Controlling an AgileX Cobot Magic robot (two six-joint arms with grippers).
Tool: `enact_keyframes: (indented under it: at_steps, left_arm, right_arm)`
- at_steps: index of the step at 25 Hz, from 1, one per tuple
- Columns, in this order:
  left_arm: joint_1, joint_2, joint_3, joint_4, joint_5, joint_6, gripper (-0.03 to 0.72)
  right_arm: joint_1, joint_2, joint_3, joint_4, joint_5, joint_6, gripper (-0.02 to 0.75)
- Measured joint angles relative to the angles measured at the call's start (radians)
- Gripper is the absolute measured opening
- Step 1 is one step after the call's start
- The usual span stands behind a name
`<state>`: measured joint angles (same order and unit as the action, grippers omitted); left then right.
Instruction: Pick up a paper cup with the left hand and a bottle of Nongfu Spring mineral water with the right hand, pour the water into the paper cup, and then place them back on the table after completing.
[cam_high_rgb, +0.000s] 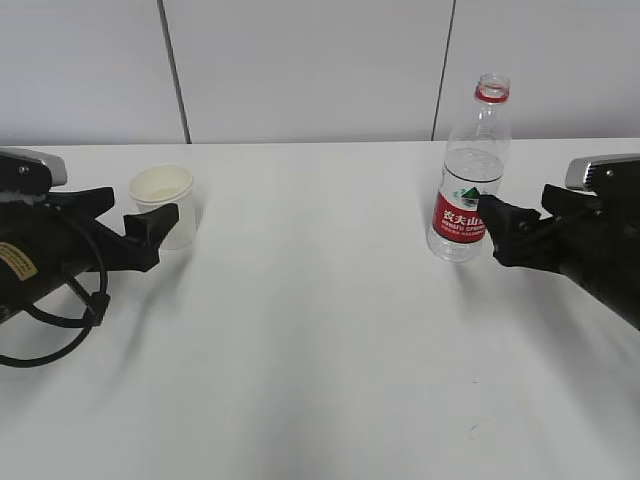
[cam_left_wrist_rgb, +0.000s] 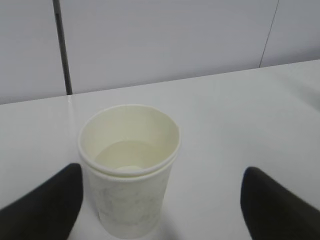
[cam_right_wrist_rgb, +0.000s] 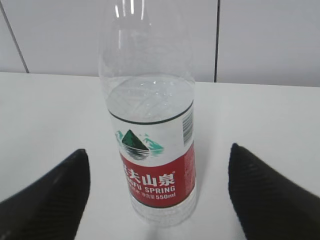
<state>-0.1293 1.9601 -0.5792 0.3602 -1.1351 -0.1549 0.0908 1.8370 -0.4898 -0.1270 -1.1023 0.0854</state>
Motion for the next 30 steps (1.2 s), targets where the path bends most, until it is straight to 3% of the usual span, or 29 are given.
enact_keyframes:
  at_steps: [7,15,22,30]
  left_arm:
    - [0.0,-0.091,0.005,-0.028,0.169,0.0,0.587]
    - [0.0,-0.286,0.006,-0.087,0.521,0.0,0.541]
    - [0.0,-0.468,0.007,-0.179,0.892,0.0,0.532]
    - [0.0,-0.649,-0.015,-0.267,1.286,0.0,0.517]
  right_arm:
    - [0.0,-0.153,0.013,0.0,0.23,0.0,0.628]
    - [0.0,-0.334,0.013,-0.002,0.554,0.046,0.594]
    - [0.0,-0.45,-0.074,-0.017,0.976,0.093,0.587]
    - [0.0,-0.518,-0.279,0.039,1.614,0.106,0.579]
